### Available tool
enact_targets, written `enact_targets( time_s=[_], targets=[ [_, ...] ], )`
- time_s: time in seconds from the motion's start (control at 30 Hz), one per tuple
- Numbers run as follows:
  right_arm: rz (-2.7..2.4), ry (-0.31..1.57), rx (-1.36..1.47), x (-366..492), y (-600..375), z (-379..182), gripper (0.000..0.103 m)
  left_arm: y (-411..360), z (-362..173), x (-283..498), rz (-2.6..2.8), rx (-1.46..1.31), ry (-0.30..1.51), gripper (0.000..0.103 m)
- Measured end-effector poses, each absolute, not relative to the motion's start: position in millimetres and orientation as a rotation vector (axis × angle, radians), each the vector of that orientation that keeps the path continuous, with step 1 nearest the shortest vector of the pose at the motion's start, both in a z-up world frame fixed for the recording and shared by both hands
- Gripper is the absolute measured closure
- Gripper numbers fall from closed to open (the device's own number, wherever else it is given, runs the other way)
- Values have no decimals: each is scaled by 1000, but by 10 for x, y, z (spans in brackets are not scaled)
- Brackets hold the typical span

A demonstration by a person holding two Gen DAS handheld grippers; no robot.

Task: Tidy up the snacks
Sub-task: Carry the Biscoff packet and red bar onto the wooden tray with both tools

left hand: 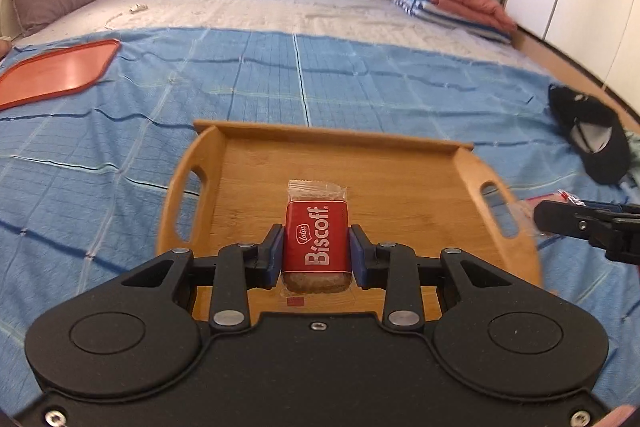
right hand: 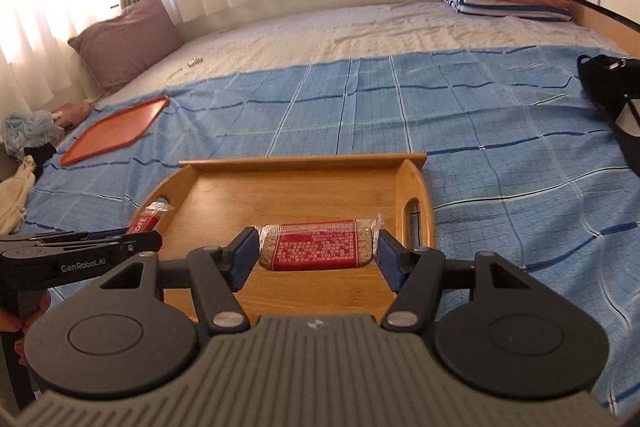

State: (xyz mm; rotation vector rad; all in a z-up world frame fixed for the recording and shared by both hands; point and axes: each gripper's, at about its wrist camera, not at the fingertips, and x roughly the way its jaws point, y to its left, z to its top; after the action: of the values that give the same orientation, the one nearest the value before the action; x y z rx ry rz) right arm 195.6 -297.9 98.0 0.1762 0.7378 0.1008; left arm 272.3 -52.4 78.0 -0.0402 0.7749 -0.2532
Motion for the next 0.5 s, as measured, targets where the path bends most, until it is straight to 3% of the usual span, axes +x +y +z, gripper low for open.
enact_targets(
  time_s=[0.5],
  targets=[
    [116, 902, 141, 2398, -2773, 227, 38, -694, 225, 3073, -236, 10, 834, 71]
  ],
)
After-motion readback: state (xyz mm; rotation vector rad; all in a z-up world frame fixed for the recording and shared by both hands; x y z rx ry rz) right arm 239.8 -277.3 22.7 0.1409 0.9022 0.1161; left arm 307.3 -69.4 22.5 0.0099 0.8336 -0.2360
